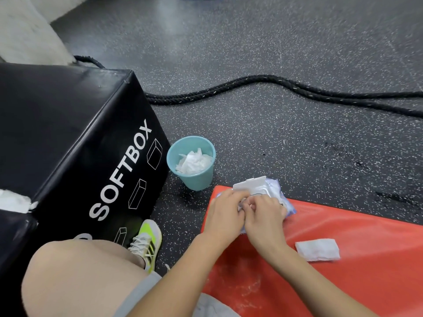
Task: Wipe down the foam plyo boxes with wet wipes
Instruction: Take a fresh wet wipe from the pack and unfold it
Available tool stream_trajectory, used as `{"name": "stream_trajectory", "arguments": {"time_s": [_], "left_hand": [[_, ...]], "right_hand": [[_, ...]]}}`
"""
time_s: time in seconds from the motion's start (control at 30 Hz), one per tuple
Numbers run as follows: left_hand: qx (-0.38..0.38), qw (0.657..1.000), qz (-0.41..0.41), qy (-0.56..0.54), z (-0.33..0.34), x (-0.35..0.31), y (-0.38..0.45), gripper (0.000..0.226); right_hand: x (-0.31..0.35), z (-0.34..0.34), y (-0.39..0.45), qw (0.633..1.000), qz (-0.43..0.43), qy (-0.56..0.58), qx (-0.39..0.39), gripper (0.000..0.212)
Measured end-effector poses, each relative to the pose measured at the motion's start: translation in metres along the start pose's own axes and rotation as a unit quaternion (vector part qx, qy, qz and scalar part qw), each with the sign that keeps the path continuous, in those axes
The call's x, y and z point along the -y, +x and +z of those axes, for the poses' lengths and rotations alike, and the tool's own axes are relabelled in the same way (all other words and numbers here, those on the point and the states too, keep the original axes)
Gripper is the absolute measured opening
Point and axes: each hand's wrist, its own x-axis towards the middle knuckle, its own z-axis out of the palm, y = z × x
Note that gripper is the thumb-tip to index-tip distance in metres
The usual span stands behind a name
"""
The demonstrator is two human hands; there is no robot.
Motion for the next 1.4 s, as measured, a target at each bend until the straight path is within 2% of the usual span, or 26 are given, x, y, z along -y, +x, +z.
{"name": "stream_trajectory", "arguments": {"time_s": [0.17,0.33,0.4,0.5,0.7,0.9,1.13,1.2,1.3,1.4], "left_hand": [[-0.005,0.997,-0.031,-0.069,-0.005,0.009,0.0,0.018],[0.003,0.995,-0.052,-0.086,-0.008,0.015,-0.001,0.032],[0.013,0.994,-0.058,-0.089,-0.01,0.014,-0.002,0.035],[0.007,0.994,-0.047,-0.096,-0.01,0.014,-0.003,0.034],[-0.025,0.994,-0.041,-0.1,-0.003,0.015,-0.004,0.034],[-0.027,0.995,-0.035,-0.095,-0.002,0.017,-0.004,0.033],[-0.018,0.996,-0.022,-0.085,-0.004,0.017,-0.003,0.034],[-0.02,0.996,-0.024,-0.088,-0.003,0.018,-0.003,0.035],[-0.025,0.996,-0.023,-0.088,-0.003,0.018,-0.005,0.034],[-0.028,0.996,-0.019,-0.085,-0.002,0.016,-0.006,0.033]], "right_hand": [[-0.01,0.002,-0.004,0.994,-0.042,0.1,0.016,0.014],[-0.015,-0.01,-0.001,0.988,-0.091,0.125,0.007,0.015],[-0.02,-0.013,0.002,0.993,-0.093,0.067,-0.024,0.005],[-0.027,-0.013,0.006,0.994,-0.087,-0.045,-0.045,0.005],[-0.015,-0.016,0.012,0.987,-0.088,-0.129,-0.021,0.016],[0.001,-0.019,0.023,0.97,-0.03,-0.237,0.037,0.017],[0.004,-0.022,0.035,0.963,-0.027,-0.248,0.1,0.021],[0.004,-0.025,0.033,0.957,-0.026,-0.273,0.095,0.02],[0.007,-0.028,0.024,0.957,-0.078,-0.272,0.066,0.007],[0.005,-0.024,0.021,0.969,-0.066,-0.229,0.069,0.04]]}}
